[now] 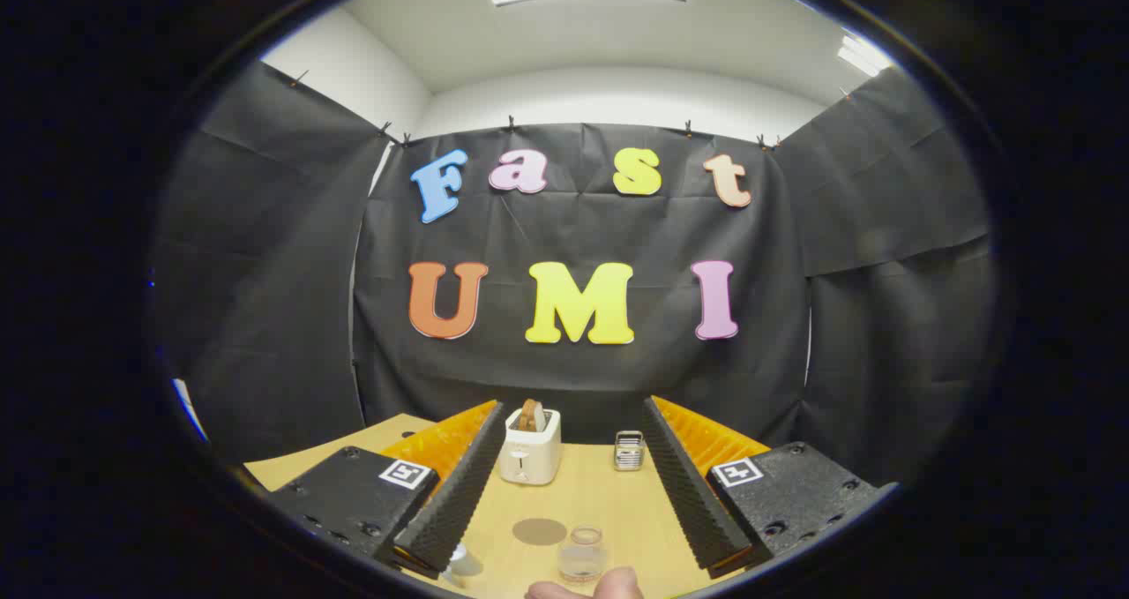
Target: Take the bottle from table, then pour the juice into the cup, finally place the bottle on the coaster
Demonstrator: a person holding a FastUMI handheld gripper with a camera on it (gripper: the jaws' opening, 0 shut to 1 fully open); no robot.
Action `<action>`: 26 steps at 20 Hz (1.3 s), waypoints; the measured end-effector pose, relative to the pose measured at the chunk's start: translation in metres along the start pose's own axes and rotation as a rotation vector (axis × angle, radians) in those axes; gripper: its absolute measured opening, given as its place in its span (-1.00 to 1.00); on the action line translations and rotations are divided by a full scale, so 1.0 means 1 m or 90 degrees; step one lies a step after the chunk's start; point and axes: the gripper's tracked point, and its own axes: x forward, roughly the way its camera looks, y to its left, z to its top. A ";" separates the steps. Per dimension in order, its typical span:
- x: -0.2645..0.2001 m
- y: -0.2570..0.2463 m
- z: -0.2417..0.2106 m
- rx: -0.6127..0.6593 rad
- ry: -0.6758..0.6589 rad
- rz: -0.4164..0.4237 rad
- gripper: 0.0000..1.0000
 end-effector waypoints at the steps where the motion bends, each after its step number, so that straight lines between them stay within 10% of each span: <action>1: 0.000 -0.001 -0.001 0.003 0.001 0.000 1.00; 26: 0.011 0.000 -0.016 0.002 0.015 0.011 1.00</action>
